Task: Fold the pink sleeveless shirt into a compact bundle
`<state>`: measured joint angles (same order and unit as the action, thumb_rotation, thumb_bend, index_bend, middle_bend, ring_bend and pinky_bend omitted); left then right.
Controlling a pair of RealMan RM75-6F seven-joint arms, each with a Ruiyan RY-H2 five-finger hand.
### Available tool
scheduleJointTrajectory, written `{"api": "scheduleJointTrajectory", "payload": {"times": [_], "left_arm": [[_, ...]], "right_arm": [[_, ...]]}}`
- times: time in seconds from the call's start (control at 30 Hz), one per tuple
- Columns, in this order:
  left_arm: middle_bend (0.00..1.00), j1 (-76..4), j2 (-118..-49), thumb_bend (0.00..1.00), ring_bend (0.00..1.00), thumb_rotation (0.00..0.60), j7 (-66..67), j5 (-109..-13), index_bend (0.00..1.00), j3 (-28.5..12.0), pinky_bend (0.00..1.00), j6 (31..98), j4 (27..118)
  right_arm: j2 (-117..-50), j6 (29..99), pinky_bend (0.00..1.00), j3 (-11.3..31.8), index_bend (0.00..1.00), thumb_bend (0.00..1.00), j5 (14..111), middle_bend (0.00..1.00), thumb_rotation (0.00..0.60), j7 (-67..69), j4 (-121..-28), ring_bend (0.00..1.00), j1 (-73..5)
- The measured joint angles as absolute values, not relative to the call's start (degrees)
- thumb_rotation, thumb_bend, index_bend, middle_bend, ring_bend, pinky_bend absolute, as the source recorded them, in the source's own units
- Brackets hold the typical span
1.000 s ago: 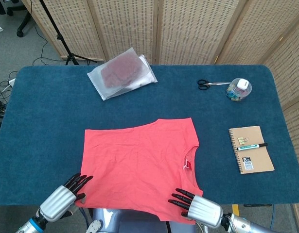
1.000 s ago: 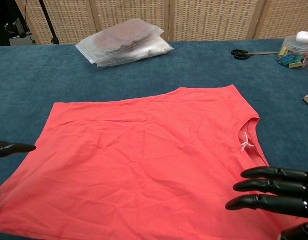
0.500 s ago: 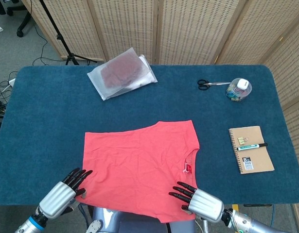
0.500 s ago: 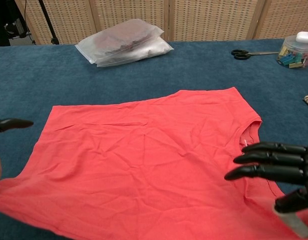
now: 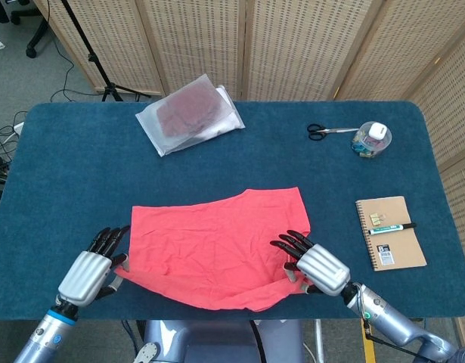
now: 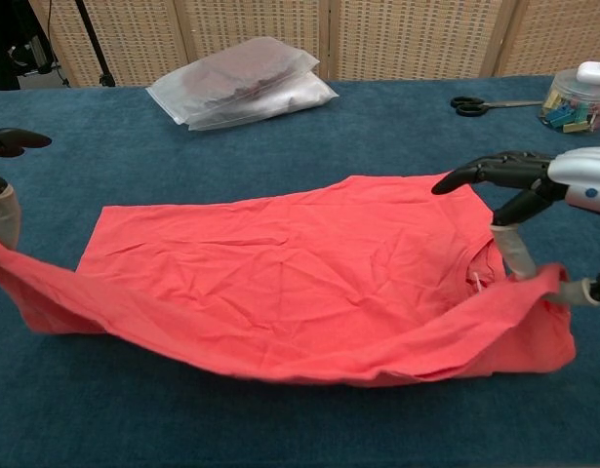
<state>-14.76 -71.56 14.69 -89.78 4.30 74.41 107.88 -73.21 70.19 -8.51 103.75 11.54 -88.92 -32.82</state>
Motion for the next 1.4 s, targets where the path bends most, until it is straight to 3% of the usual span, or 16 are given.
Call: {"api": "scheduleJointTrajectory", "payload": {"times": [0.37,0.67,1.1,1.4], "left_arm": [[0.0,-19.4,-71.3,0.61,0.0,0.6,6.1,-74.6,0.74,-4.3,0.0,66.4,106.0],[0.0,-24.1,-74.3,0.61,0.0,0.6,7.2,-66.3,0.74,-8.3,0.0,61.0,100.1],[0.0,-29.7,-80.4,0.61,0.0,0.6,9.0,-57.4,0.74,-12.0,0.0,56.1,90.5],[0.0,-32.7,-85.1,0.6,0.0,0.6,11.6,-54.7,0.74,-13.1,0.0,55.9,84.5]], "right_arm": [[-77.0,63.0,0.0,-0.1,0.66,0.63,91.2,0.11,0.6,11.8,-88.4,0.0,-35.7],[-80.5,55.1,0.0,5.6,0.66,0.65,80.8,0.11,0.6,8.7,-85.4,0.0,-39.2],[-85.7,45.4,0.0,11.8,0.66,0.67,69.2,0.11,0.6,6.6,-76.6,0.0,-44.7],[-88.2,41.6,0.0,13.1,0.66,0.67,65.5,0.11,0.6,6.1,-70.3,0.0,-46.9]]}}
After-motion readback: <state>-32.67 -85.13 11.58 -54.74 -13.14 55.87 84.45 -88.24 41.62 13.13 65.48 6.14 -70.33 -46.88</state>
